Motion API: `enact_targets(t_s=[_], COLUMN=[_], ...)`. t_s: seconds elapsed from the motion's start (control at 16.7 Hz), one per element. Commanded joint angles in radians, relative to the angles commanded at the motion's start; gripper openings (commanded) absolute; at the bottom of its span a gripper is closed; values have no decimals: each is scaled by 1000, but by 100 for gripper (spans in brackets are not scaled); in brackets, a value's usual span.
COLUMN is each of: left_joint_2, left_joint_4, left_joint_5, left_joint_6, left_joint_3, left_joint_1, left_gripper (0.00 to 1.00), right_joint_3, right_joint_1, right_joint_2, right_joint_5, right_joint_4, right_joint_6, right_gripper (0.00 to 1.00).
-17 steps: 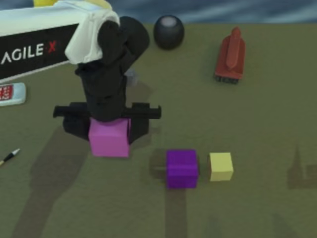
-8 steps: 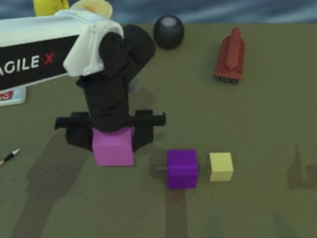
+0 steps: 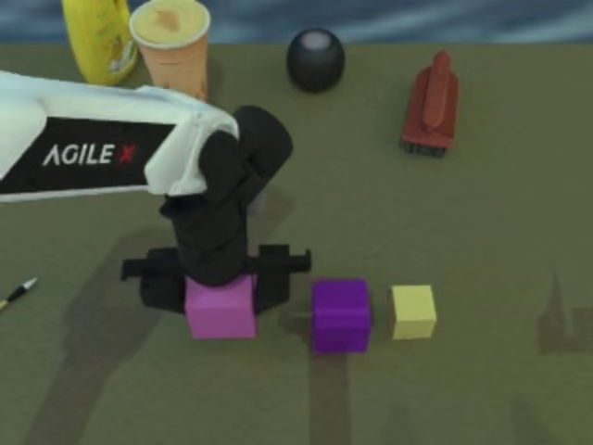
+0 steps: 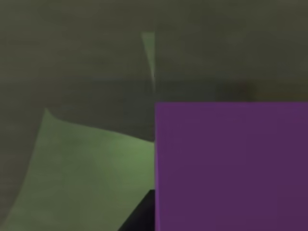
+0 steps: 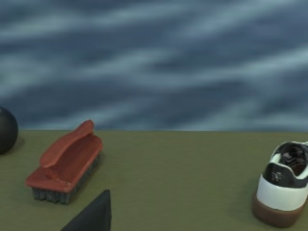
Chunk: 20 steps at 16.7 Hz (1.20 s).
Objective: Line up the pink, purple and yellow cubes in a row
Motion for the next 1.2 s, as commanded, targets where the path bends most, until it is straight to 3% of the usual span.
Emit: enact_targets(t_s=[0.24, 1.02, 1.2], left_joint_2=[7, 7, 7], left_joint_4=[11, 11, 11], left_joint_5=[0, 0, 0], left_joint_6=[0, 0, 0], left_joint_3=[-8, -8, -8], left_joint_1=[-1, -1, -1], left_gripper=[0, 98, 100], right_joint_3=[0, 0, 0], right_joint_1=[0, 0, 0], right_joint_2=[0, 0, 0], right_joint_5=[0, 0, 0], right_joint_4=[0, 0, 0], right_joint_6=[0, 0, 0], right_gripper=[100, 100, 100])
